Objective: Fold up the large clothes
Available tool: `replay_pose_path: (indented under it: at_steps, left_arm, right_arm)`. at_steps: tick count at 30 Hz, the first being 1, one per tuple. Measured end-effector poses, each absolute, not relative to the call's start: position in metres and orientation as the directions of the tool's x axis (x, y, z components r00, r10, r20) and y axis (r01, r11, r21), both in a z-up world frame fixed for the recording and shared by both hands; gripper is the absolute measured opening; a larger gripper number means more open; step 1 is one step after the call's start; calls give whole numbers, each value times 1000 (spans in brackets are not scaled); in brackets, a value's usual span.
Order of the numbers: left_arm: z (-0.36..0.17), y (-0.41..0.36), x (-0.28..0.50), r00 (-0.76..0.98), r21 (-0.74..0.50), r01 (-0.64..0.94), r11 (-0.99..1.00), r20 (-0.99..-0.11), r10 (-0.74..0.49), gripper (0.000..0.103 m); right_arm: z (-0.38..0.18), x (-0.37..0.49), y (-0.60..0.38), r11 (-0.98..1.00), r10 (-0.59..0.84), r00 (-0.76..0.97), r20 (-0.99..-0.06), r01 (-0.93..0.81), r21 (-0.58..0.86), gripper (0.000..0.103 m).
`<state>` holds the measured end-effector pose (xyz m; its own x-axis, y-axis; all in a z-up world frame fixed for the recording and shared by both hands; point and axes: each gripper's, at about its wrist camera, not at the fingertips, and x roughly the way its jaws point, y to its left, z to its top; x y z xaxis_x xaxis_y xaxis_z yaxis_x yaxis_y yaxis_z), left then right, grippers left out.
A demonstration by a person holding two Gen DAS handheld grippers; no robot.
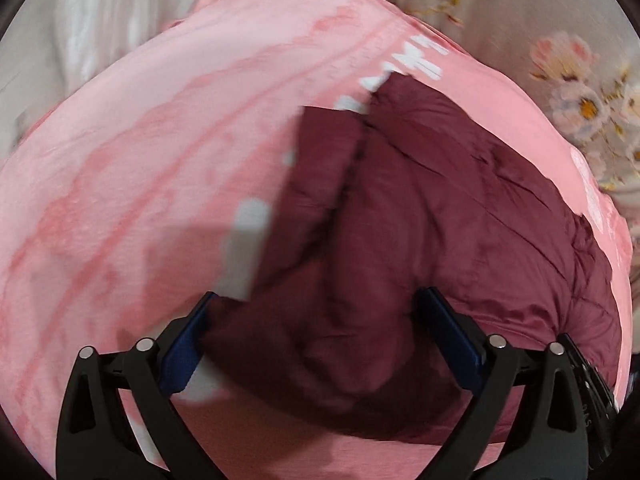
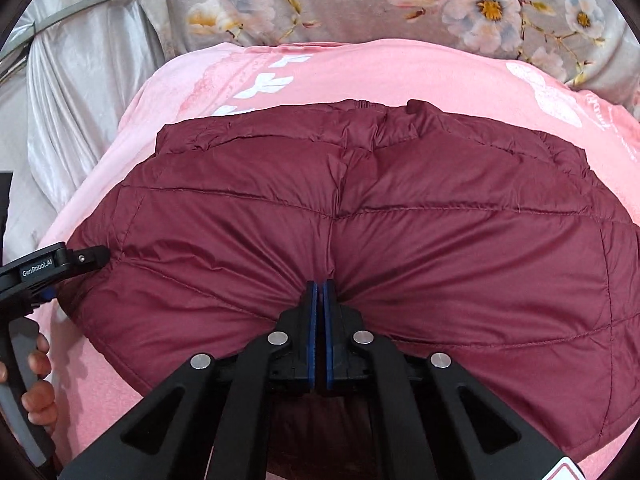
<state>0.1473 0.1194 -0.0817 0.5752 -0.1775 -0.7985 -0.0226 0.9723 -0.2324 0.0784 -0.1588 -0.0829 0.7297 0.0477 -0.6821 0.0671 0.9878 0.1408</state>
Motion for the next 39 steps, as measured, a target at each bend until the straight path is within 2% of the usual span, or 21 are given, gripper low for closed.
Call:
replay_pose_path:
  at_steps: [1,3,4,6,9,18,22,25,28,34,39]
  left_arm:
    - [-81,115,146,575,-232,-16,973,-798,-181,88]
    - [-76,106,144,569,-245,12,969,-795,-208,62]
    - [-73,103,142,570,-248,23,968,-793,-217,56]
    - [-60,97,136,583,-244,41,969,-781,-222,33]
    - [-39,92,126,607,-276,87,957,-747,-270,21]
    - [44,16,84,667,-242,349,905,-614,-422,18]
    - [59,-30,68,649,-192,448,873,-601,-466,19]
    - [59,-69,62,624,-157,504,849,-613,-484,19]
    - [49,-111,58,590,-122,558,821,-637,-496,19]
    - [10,-180,55,489,-105,624,775,-721,-491,19]
    - [-34,-220,49,365,-136,659,739,-802,-473,20]
  right_arm:
    - [-81,74,-162,982,68,726,-685,72,174,2]
    - [-75,58,-169,969,102,724,-682,84,233,2]
    - [-72,49,-170,969,103,728,-678,82,235,2]
    - [-70,29,-170,971,98,728,-678,81,227,2]
    - [-75,10,-170,969,108,717,-689,79,234,2]
    - [-97,14,-164,975,97,724,-683,68,210,2]
    - [-91,-4,-183,936,181,720,-670,83,342,1]
    - [-84,-27,-197,928,179,730,-660,97,360,1]
    - [-81,-52,-214,936,94,734,-673,164,310,1]
    - [-92,-85,-265,896,-2,700,-714,318,310,1]
    - [-96,-103,-300,863,-63,696,-716,399,311,1]
